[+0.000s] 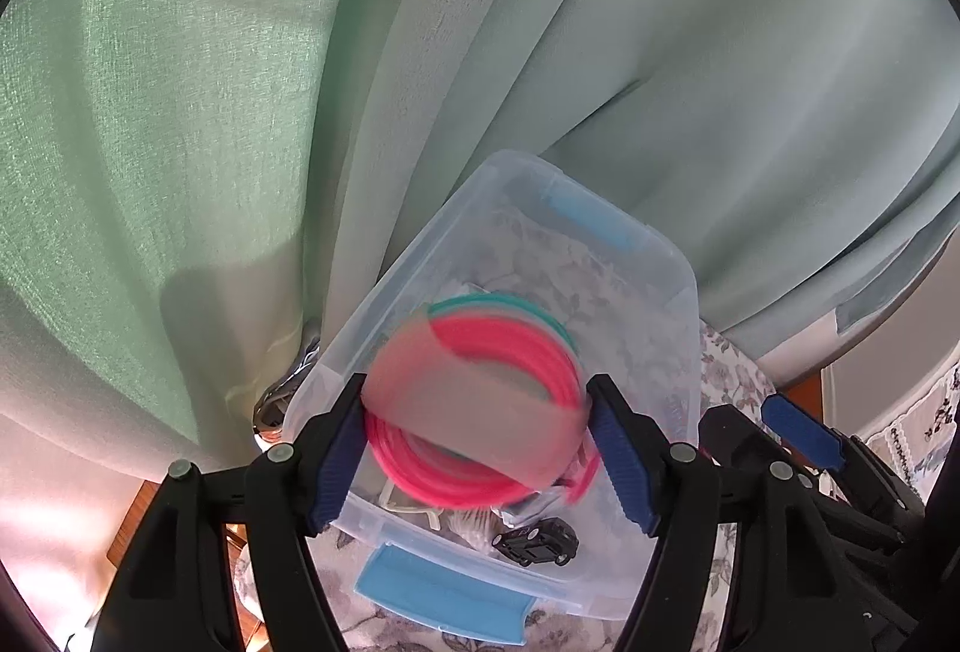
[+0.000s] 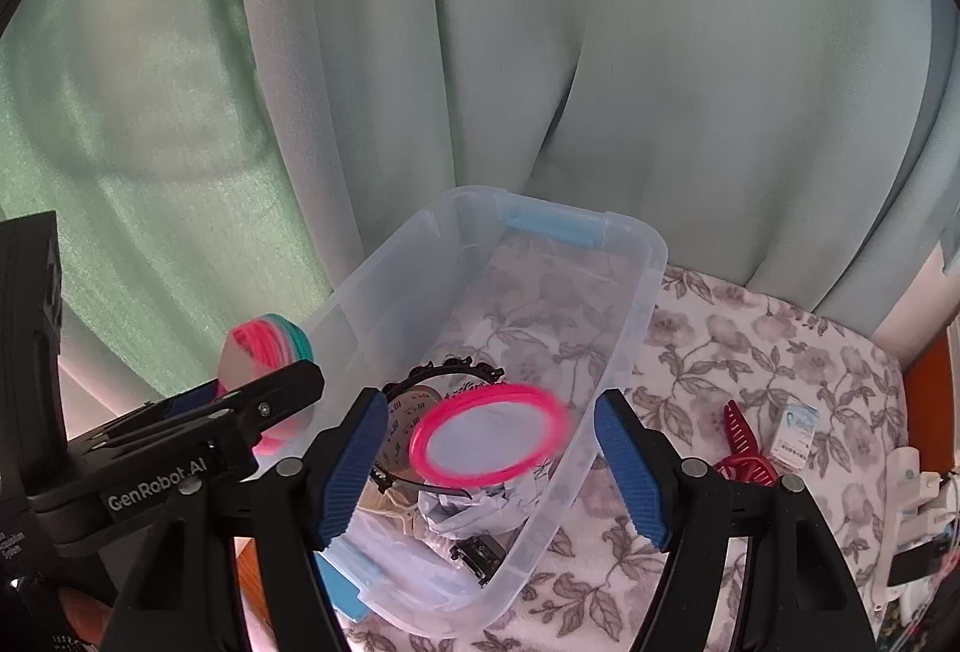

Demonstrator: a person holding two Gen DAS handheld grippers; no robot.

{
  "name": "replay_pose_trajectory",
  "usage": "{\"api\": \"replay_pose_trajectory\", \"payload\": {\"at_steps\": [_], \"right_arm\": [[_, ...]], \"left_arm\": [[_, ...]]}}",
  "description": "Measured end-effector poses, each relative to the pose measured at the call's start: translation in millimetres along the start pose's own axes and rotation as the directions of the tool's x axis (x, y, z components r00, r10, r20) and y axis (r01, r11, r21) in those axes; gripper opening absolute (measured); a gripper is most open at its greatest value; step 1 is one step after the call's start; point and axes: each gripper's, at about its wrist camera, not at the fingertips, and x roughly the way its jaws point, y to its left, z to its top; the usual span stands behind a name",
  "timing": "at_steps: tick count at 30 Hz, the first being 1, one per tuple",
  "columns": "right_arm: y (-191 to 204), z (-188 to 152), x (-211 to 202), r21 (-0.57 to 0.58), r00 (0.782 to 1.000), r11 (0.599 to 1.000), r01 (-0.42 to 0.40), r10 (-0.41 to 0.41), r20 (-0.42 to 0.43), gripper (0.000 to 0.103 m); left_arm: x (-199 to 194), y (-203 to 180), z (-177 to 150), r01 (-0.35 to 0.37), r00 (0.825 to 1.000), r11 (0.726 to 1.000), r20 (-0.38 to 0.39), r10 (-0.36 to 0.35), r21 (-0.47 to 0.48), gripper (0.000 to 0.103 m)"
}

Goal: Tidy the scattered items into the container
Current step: 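Carry hair ties and mirror into the clear box and open both tools, then move both tools back toward the red claw clip and medicine box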

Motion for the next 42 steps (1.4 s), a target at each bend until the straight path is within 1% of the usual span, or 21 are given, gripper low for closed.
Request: {"api": "replay_pose_trajectory", "payload": {"at_steps": [3, 7, 13, 16, 24, 30, 34, 42], "right_arm": [[0, -1, -3, -0.001, 1.0, 1.0, -0.002, 0.002, 0.004, 0.075], [-3, -3, -6, 0.006, 1.0, 1.0, 0.0, 0.0, 0.005, 0.076], [-11, -6, -19, 0.019, 1.0, 1.0, 0.011, -0.011, 0.022, 0.076], [-14, -10, -24, 0.03, 1.0, 0.999, 0.015, -0.016, 0.025, 0.076], [-31, -25, -44, 0.065, 0.998, 0.997, 0.03, -0.033, 0.048, 0.076], [-56, -40, -68, 0.123, 0.995, 0.992, 0.043, -0.053, 0.082, 0.076], [-80, -55, -83, 0.175, 0.993, 0.984, 0.044, -0.062, 0.103, 0.076], [-147, -98, -117, 0.327, 0.985, 0.944, 0.044, -0.096, 0.144, 0.076]], "left_arm": [[-5, -1, 0, 0.008, 1.0, 1.0, 0.013, -0.008, 0.001, 0.073], [-17, -4, -1, 0.015, 0.999, 1.0, 0.031, -0.015, 0.007, 0.077], [-27, -10, -6, 0.022, 0.999, 1.0, 0.028, -0.023, 0.022, 0.077], [-26, -18, -8, 0.027, 0.999, 0.999, 0.027, -0.028, 0.036, 0.077], [-40, -40, -22, 0.045, 0.998, 0.996, 0.032, -0.047, 0.076, 0.077], [-46, -72, -34, 0.053, 0.998, 0.99, 0.028, -0.058, 0.132, 0.077], [-49, -99, -52, 0.055, 0.998, 0.981, 0.018, -0.059, 0.188, 0.077], [-52, -153, -88, 0.039, 0.999, 0.962, 0.019, -0.046, 0.269, 0.077]]}}
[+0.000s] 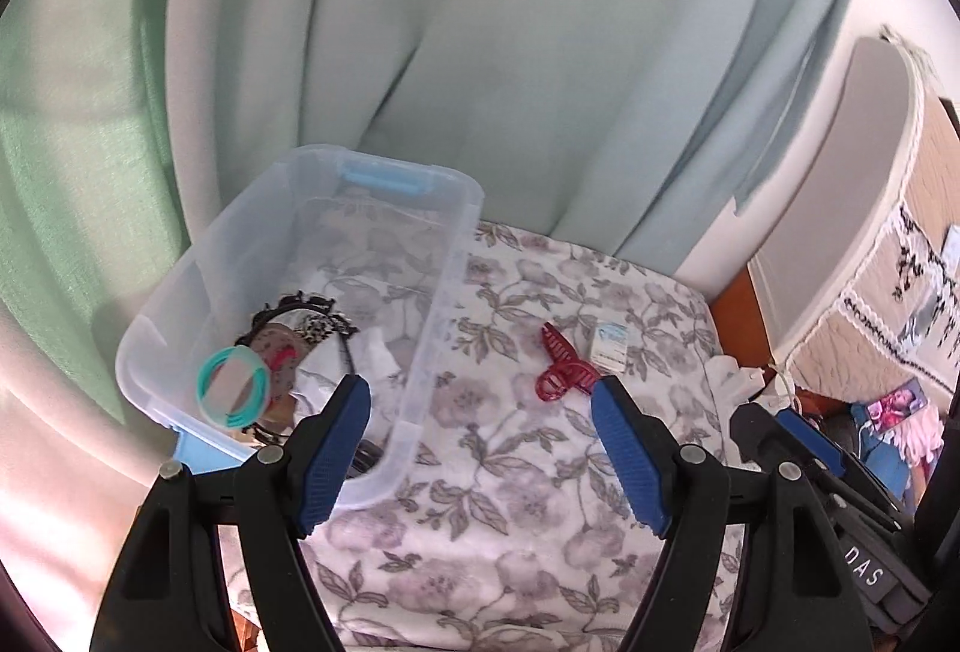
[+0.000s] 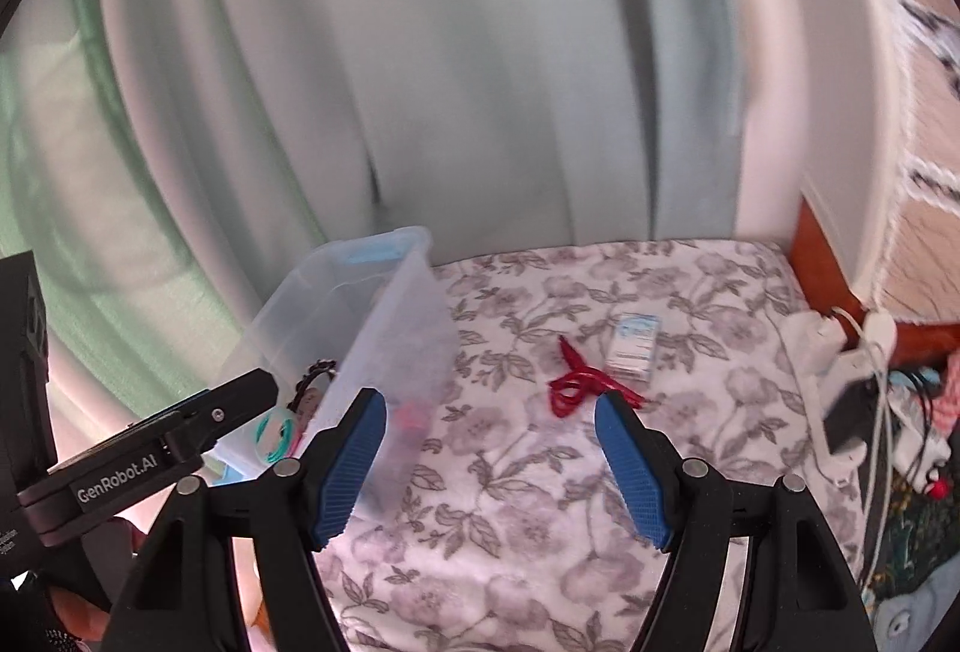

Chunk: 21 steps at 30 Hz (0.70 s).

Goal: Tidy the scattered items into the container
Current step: 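Move both tools back toward the red claw clip and medicine box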

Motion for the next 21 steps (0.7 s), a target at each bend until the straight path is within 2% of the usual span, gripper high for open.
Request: {"api": "replay_pose_trajectory", "payload": {"at_steps": [4, 8, 15, 21], "right_arm": [[-38, -10, -15, 0.084, 0.998, 0.995, 0.046, -0.049, 0.034, 0.076], [-63, -21, -21, 0.144, 0.998, 0.989, 0.045, -0.052, 0.042, 0.076], [-89, -34, -16, 0.196, 0.998, 0.979, 0.052, -0.055, 0.013, 0.076], [-105, -41, -4, 0.227, 0.998, 0.972, 0.056, -0.054, -0.018, 0.076]], "left_arm": [[4, -24, -8, -0.011, 1.0, 0.999, 0.0, 0.011, 0.038, 0.077], [12, -41, -15, -0.013, 1.0, 0.997, -0.026, 0.015, 0.073, 0.077], [31, -68, -27, 0.005, 0.996, 0.991, -0.09, 0.007, 0.136, 0.077], [55, -73, -33, -0.004, 0.99, 0.989, -0.137, 0.025, 0.148, 0.077]]}}
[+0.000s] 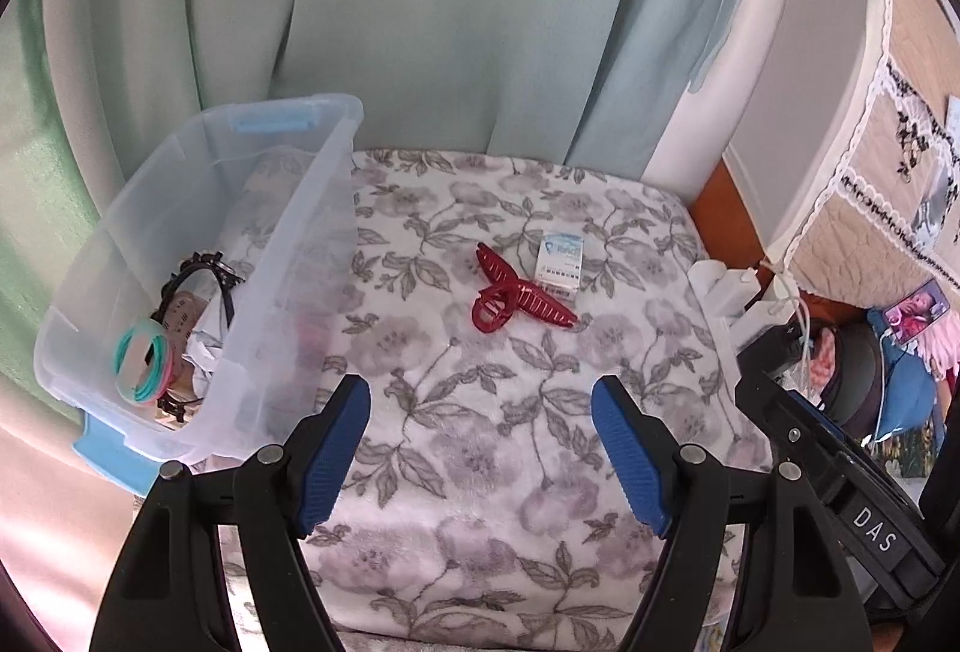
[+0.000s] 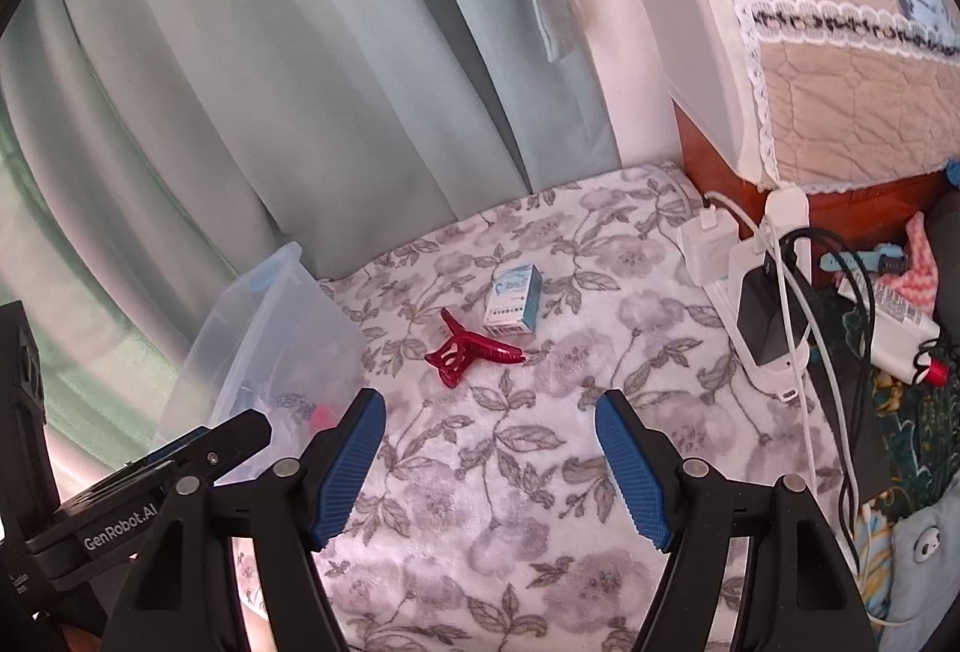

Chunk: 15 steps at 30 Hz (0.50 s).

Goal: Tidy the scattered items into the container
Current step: 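Move both tools back toward the red claw clip and medicine box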

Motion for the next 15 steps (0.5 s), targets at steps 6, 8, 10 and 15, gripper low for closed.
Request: {"api": "replay_pose_trajectory", "payload": {"at_steps": [6, 8, 10, 15], "right_arm": [[-16, -9, 33, 0.027, 0.996, 0.999, 0.041, -0.038, -0.084, 0.076], [-18, -12, 44, 0.022, 0.993, 0.999, 0.048, -0.046, -0.11, 0.076], [-19, -13, 53, 0.019, 0.99, 0.999, 0.051, -0.048, -0.131, 0.076], [-23, -14, 76, 0.017, 0.983, 0.998, 0.065, -0.061, -0.171, 0.076]], "left_arm": [[35, 1, -5, -0.01, 0.997, 1.0, -0.073, 0.009, -0.011, 0.077], [45, 1, -5, -0.011, 0.996, 1.0, -0.092, 0.01, -0.016, 0.077], [57, 0, -5, -0.012, 0.994, 1.0, -0.105, 0.01, -0.015, 0.077], [86, -1, 0, -0.002, 0.992, 1.0, -0.128, 0.002, -0.003, 0.077]]}}
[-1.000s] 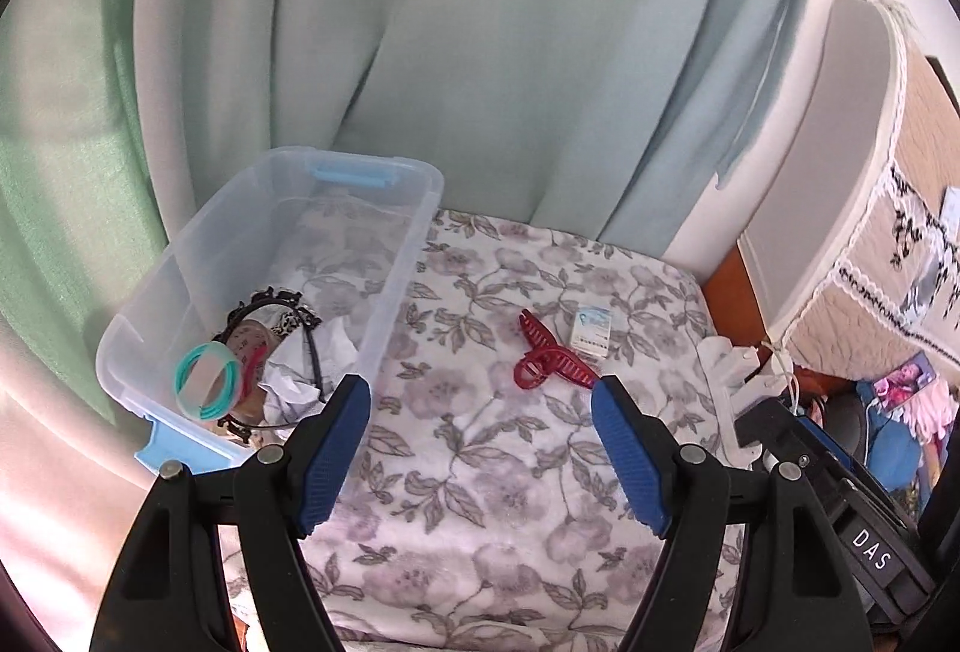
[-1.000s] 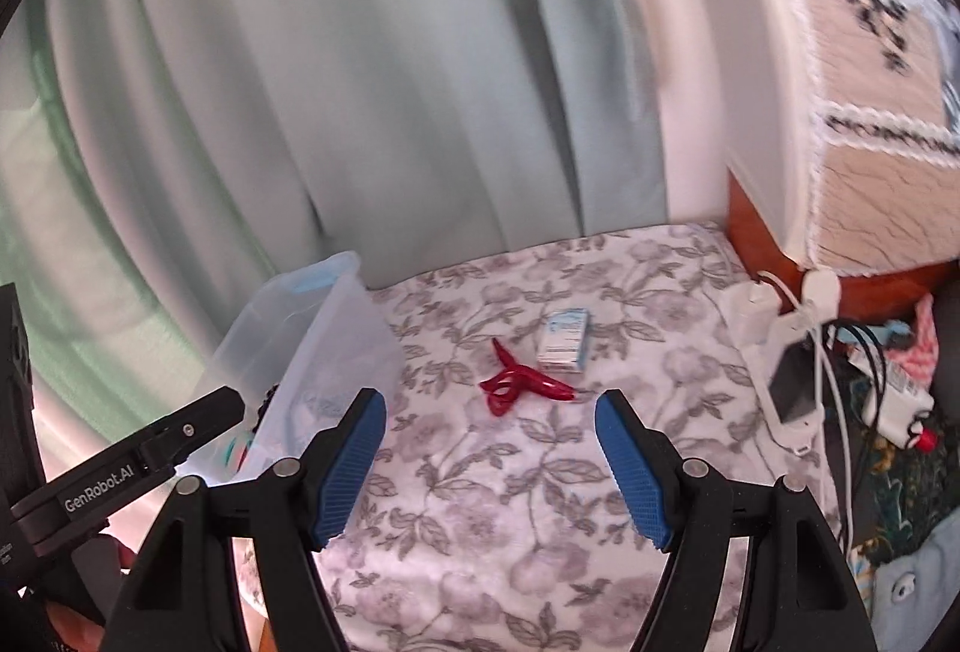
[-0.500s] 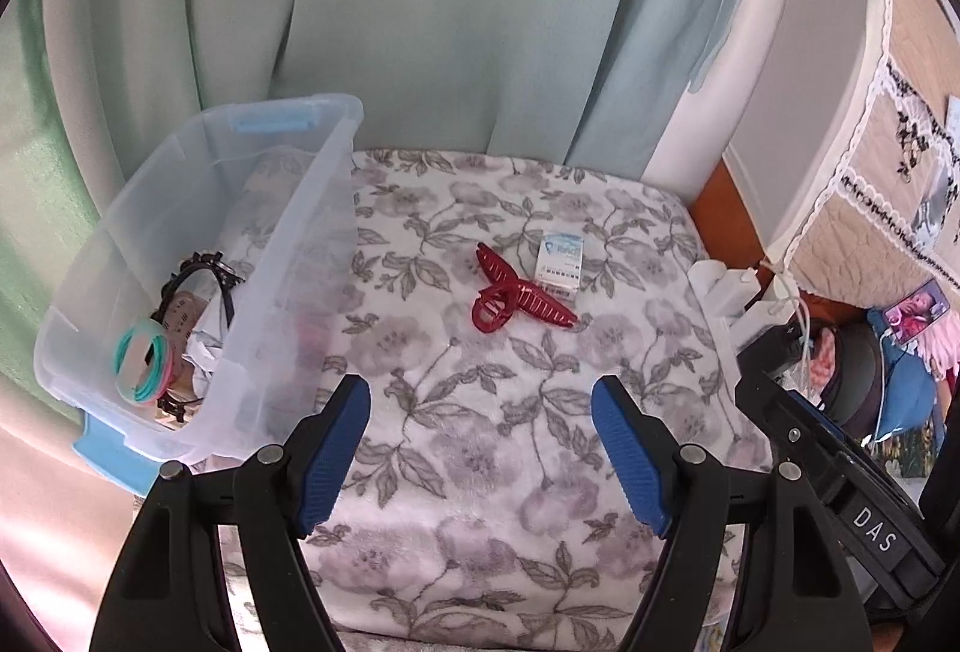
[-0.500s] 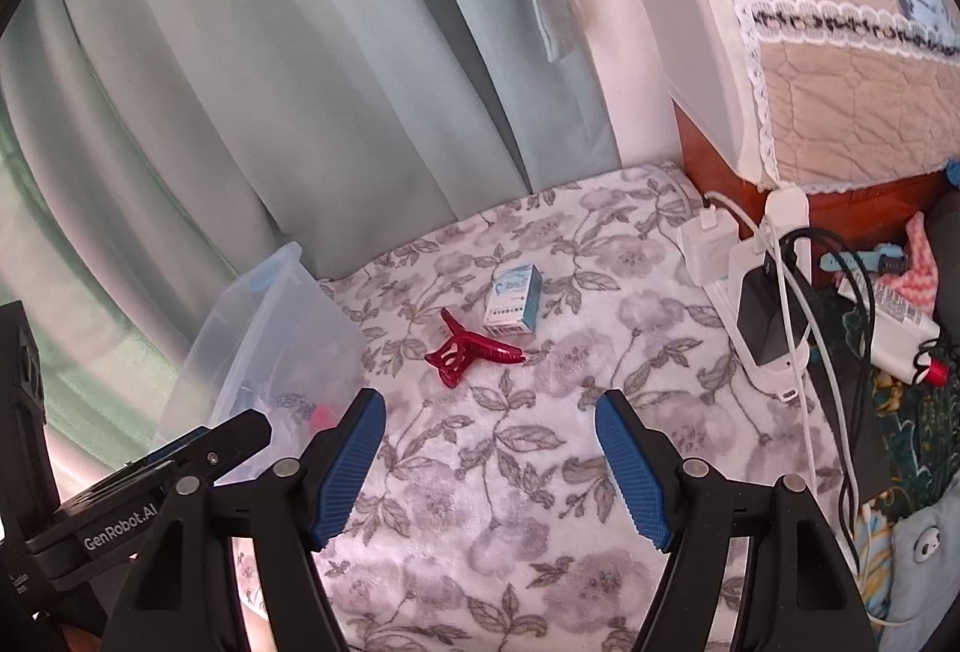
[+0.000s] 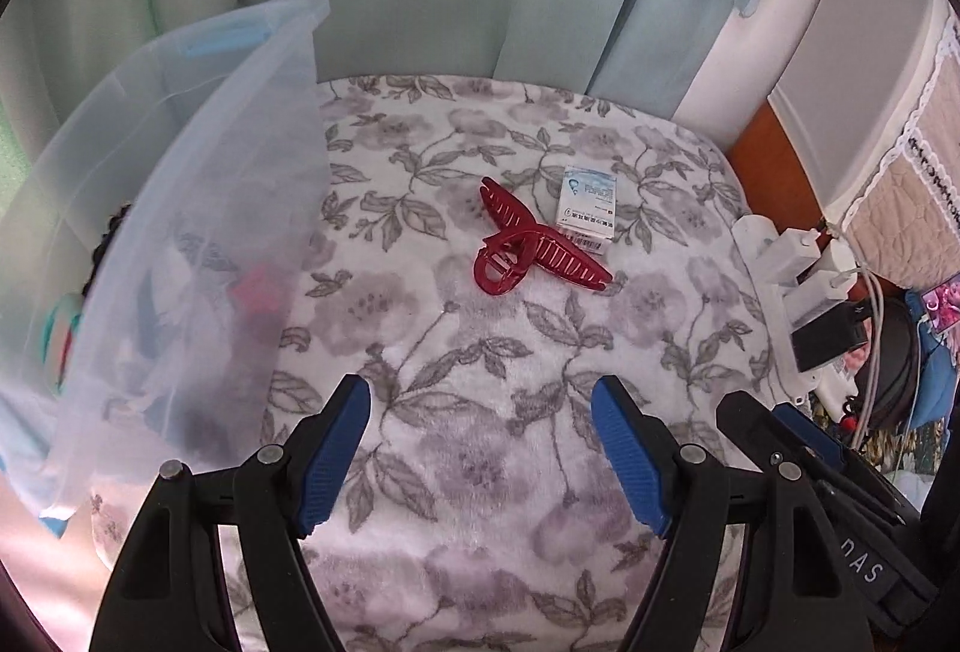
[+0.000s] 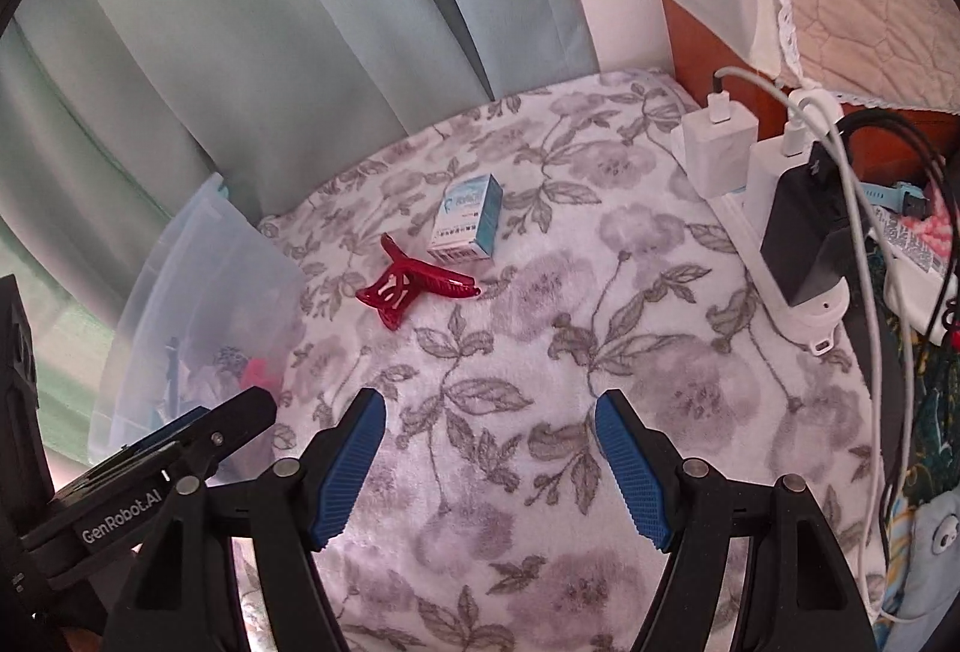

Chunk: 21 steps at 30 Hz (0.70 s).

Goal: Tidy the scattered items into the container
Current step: 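Move both tools back toward the red claw clip and medicine box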

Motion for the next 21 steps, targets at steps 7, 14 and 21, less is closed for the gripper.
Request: {"api": "replay_pose_trajectory", "payload": {"at_steps": [7, 14, 21], "right_arm": [[-4, 15, 30, -0.009, 0.998, 0.999, 0.047, -0.047, -0.045, 0.076], [-2, 43, 62, -0.032, 0.997, 0.998, 0.049, -0.051, -0.064, 0.076], [-5, 73, 92, -0.014, 0.996, 0.998, 0.054, -0.055, -0.064, 0.076]], "left_arm": [[43, 2, 17, 0.011, 0.999, 1.0, -0.037, -0.011, -0.003, 0.077], [83, 2, 35, 0.023, 0.998, 1.0, -0.06, -0.022, 0.006, 0.077], [113, 0, 47, 0.036, 0.999, 0.998, -0.019, -0.036, 0.047, 0.077]]}}
